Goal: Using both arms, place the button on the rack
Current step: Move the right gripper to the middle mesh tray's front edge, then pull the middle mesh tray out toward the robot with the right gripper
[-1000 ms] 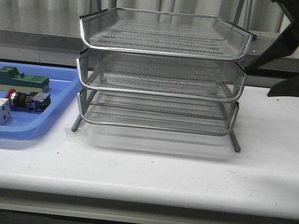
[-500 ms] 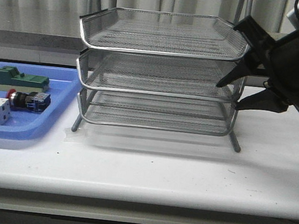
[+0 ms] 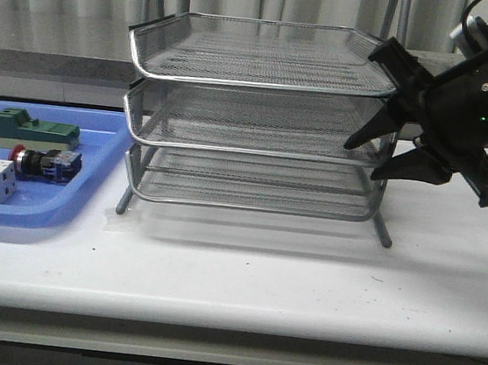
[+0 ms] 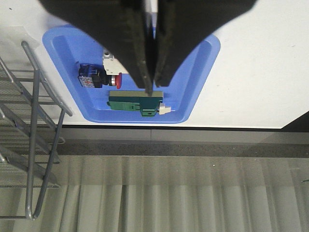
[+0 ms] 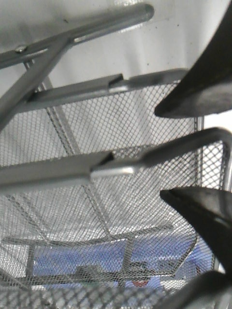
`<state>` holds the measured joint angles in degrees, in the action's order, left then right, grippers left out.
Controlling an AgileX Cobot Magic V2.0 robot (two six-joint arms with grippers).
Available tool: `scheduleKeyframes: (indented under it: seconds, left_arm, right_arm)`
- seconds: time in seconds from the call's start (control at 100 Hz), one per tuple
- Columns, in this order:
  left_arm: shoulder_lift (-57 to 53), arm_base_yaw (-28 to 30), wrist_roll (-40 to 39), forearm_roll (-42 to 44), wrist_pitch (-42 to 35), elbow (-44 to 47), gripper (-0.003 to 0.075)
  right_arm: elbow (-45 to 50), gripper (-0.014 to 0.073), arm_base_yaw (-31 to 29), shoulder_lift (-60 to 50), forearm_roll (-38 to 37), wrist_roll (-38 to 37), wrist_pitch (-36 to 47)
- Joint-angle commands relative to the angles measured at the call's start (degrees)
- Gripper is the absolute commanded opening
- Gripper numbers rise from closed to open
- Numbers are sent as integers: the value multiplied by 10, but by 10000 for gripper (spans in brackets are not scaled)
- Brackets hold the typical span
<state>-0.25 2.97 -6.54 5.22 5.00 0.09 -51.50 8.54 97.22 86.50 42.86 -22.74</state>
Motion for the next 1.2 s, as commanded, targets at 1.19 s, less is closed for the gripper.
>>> scheduleKeyframes:
  seconds: [1.19]
  left_arm:
    - [-19, -1, -4, -3, -44, 27, -20]
  right_arm:
    - [239, 32, 1, -157, 11, 42, -10]
